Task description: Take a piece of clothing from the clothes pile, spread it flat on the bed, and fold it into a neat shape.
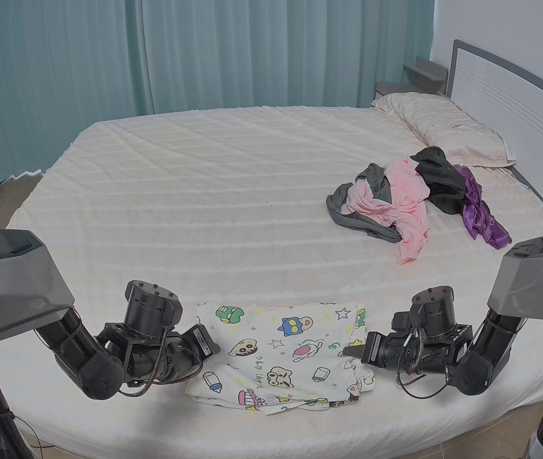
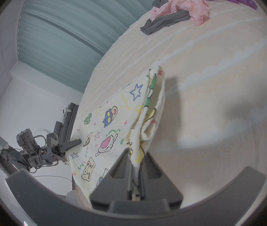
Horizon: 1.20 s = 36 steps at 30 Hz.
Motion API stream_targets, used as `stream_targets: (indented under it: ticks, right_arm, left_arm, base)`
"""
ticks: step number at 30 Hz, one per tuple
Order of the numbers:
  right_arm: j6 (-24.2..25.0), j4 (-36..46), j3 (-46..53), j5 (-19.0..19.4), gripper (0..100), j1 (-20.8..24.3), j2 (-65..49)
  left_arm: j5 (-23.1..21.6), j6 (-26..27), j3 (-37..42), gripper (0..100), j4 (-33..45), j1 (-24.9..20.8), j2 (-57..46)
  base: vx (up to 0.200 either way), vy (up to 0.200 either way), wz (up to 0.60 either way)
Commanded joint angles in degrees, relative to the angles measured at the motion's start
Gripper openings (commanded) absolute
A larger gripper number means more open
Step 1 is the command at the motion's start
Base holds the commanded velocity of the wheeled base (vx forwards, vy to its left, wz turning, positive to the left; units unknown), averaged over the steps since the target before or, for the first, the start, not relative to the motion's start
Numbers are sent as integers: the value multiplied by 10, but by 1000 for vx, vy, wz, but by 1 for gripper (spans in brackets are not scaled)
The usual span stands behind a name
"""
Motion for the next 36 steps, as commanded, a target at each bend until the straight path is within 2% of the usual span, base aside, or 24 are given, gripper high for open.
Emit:
stream_targets:
  ticks: [1, 15, 36]
  right_arm:
    - [4, -1, 4, 0, 0, -1, -8]
    - [7, -5, 18, 0, 0, -2, -36]
    - [6, -19, 23, -5, 0, -16, -47]
  left_arm:
    - [0, -1, 1, 0, 0, -3, -13]
    - [0, -8, 12, 0, 0, -20, -42]
    - [0, -9, 12, 0, 0, -21, -43]
  base:
    - [0, -200, 0]
    - [0, -200, 0]
    - [0, -200, 0]
